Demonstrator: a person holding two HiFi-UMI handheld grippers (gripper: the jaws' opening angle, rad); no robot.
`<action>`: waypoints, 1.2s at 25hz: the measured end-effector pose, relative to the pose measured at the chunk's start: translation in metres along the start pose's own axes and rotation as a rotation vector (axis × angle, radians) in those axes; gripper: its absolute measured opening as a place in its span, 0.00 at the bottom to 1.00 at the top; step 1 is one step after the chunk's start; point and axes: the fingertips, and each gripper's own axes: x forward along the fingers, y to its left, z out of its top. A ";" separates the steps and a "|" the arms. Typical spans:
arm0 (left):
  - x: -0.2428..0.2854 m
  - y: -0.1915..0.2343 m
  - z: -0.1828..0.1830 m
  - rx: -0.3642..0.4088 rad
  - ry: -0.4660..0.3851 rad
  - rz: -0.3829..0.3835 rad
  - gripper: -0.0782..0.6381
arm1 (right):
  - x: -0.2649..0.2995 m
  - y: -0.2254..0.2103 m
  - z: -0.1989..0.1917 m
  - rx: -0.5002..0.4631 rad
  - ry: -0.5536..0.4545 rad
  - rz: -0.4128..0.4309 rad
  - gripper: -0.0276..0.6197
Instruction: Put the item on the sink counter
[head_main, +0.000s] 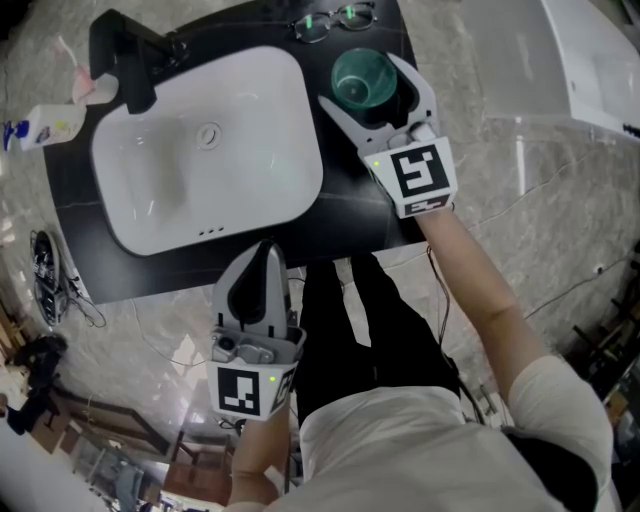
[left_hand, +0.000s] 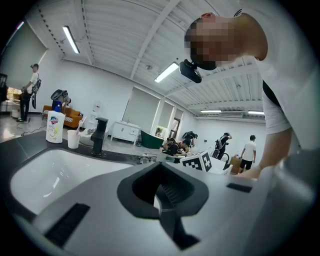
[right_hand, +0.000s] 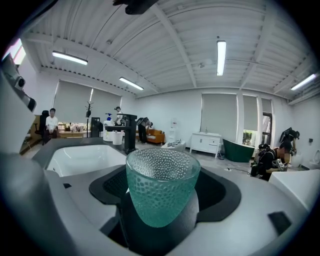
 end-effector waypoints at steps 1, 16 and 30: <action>0.000 0.000 0.000 -0.001 0.000 -0.001 0.11 | 0.000 0.000 0.000 -0.003 0.000 0.001 0.67; -0.009 -0.008 -0.006 0.002 0.003 -0.023 0.11 | -0.008 -0.003 0.007 0.017 -0.024 -0.038 0.67; -0.010 -0.011 -0.001 0.013 -0.021 -0.036 0.11 | -0.026 -0.002 0.003 0.032 -0.007 -0.070 0.67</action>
